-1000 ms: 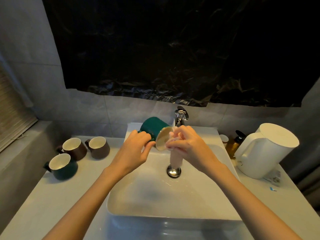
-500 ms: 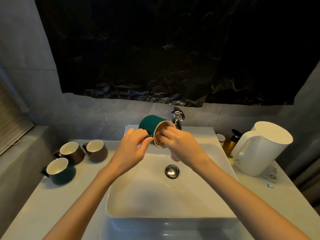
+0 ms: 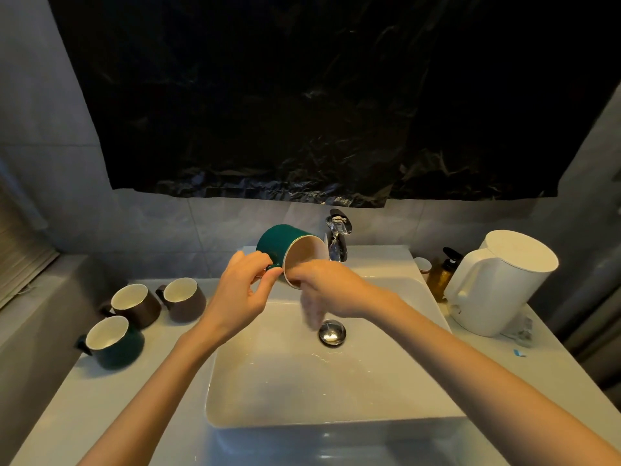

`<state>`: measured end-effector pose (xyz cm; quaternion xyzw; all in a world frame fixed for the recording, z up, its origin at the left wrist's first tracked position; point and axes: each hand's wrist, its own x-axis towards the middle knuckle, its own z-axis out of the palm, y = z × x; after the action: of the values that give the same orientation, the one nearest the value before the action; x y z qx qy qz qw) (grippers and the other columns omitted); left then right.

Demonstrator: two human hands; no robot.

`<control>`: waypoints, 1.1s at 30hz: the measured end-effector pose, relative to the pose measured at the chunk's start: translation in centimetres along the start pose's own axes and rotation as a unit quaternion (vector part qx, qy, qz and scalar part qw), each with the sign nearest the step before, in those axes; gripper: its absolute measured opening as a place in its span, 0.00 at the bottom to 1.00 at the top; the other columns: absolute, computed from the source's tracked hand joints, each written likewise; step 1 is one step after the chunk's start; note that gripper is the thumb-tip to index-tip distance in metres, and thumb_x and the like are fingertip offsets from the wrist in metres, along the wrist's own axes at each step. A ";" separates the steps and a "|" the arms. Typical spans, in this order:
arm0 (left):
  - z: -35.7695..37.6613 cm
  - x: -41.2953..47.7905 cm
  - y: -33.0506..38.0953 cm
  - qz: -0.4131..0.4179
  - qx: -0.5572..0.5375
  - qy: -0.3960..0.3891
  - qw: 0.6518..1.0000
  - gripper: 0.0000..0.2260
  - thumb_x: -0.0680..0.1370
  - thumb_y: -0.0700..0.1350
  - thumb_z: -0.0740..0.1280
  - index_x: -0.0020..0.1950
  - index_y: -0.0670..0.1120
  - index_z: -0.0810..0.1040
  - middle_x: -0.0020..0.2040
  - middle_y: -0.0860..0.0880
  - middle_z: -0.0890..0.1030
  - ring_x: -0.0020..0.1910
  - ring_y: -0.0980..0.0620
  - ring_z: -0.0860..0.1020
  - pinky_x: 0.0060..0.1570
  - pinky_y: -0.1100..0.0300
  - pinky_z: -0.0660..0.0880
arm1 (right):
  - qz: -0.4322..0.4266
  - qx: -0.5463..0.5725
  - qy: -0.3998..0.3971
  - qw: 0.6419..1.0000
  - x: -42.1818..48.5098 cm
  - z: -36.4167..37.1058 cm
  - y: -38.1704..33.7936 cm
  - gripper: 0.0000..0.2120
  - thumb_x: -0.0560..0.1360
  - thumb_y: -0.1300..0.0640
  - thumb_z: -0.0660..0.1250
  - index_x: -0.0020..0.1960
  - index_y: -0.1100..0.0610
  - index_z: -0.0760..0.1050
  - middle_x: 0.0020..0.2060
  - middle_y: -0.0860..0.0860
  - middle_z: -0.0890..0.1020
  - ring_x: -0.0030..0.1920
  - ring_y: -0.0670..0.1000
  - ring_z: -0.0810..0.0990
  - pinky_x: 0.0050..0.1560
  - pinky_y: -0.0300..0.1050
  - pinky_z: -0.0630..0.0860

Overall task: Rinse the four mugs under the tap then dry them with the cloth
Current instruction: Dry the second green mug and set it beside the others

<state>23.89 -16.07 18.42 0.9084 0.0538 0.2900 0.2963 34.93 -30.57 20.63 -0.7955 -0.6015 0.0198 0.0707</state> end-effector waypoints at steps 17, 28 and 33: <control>-1.1 1.4 0.5 -0.065 -0.043 -0.118 0.990 0.12 0.81 0.46 0.60 0.47 0.40 0.78 0.42 0.45 0.78 0.43 0.56 0.70 0.40 0.67 0.67 | -0.061 -0.450 -0.083 0.887 2.3 -1.4 0.3 0.15 0.78 0.63 0.62 0.65 0.62 0.74 0.61 0.58 0.79 0.63 0.60 0.75 0.59 0.53 0.73; -0.6 0.8 -0.2 -0.084 -0.084 -0.094 0.988 0.09 0.81 0.45 0.60 0.46 0.42 0.77 0.42 0.48 0.77 0.45 0.50 0.73 0.46 0.54 0.72 | 0.139 0.289 0.197 0.926 0.8 0.3 -2.1 0.12 0.75 0.64 0.66 0.36 0.53 0.80 0.35 0.48 0.79 0.39 0.44 0.75 0.39 0.37 0.72; -0.9 0.9 0.5 -0.118 -0.189 -0.080 0.972 0.10 0.81 0.43 0.59 0.43 0.46 0.76 0.40 0.50 0.78 0.42 0.60 0.78 0.45 0.68 0.75 | 0.067 0.026 0.459 0.886 1.4 1.3 -0.8 0.02 0.72 0.58 0.72 0.42 0.55 0.84 0.38 0.51 0.82 0.39 0.52 0.77 0.31 0.44 0.75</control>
<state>24.05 -15.79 19.77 0.8434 0.0816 0.1845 0.4980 34.46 -28.88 19.56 -0.7518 -0.4468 -0.3274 0.3577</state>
